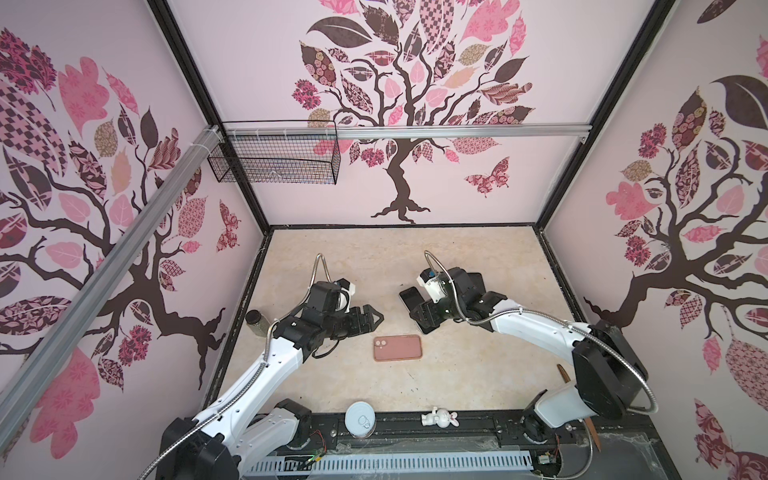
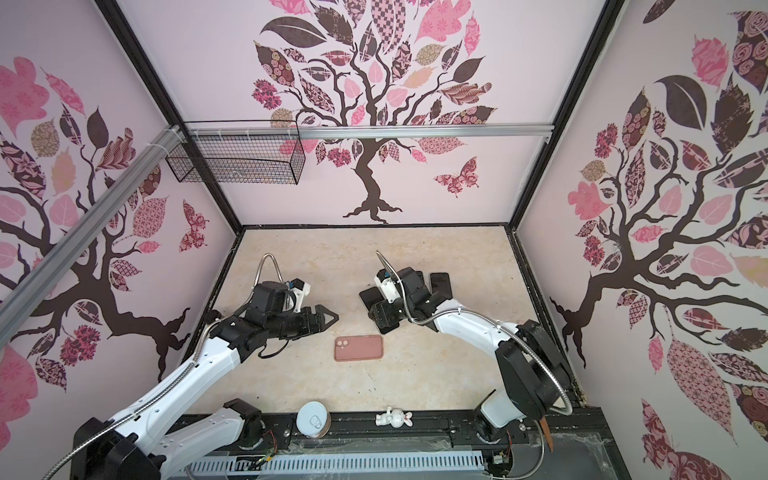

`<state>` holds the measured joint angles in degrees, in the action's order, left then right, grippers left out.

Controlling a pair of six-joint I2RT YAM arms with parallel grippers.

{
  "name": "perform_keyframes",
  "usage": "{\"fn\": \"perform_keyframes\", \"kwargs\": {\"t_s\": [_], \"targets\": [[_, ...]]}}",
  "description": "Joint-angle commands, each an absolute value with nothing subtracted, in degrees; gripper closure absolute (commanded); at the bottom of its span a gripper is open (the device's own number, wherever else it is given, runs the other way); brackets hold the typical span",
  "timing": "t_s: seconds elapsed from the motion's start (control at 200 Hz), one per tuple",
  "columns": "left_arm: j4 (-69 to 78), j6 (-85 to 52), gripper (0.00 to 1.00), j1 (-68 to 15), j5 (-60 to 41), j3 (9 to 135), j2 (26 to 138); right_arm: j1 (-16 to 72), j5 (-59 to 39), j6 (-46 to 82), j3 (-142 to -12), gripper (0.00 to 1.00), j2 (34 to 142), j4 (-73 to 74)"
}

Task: Put the phone into the phone case
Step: 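Lift the black phone toward the left gripper while the left gripper rises to meet it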

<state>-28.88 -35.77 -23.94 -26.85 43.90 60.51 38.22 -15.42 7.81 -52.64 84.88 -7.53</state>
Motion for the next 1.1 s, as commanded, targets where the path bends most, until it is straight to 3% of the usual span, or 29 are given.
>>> {"fn": "perform_keyframes", "kwargs": {"t_s": [0.0,0.705,1.095], "targets": [[-22.8,-36.8,0.13,-23.6,-36.2,47.3,61.6,39.5,-17.3,6.8,-52.3,0.49,79.5,-2.7],[-11.8,-44.0,0.41,-23.5,-45.7,49.5,70.6,44.4,-16.9,2.5,-51.1,0.49,73.8,-3.7],[-11.2,-44.9,0.74,-23.5,-47.5,50.0,72.3,46.8,-14.4,0.6,-52.0,0.5,73.3,-4.8]]}}
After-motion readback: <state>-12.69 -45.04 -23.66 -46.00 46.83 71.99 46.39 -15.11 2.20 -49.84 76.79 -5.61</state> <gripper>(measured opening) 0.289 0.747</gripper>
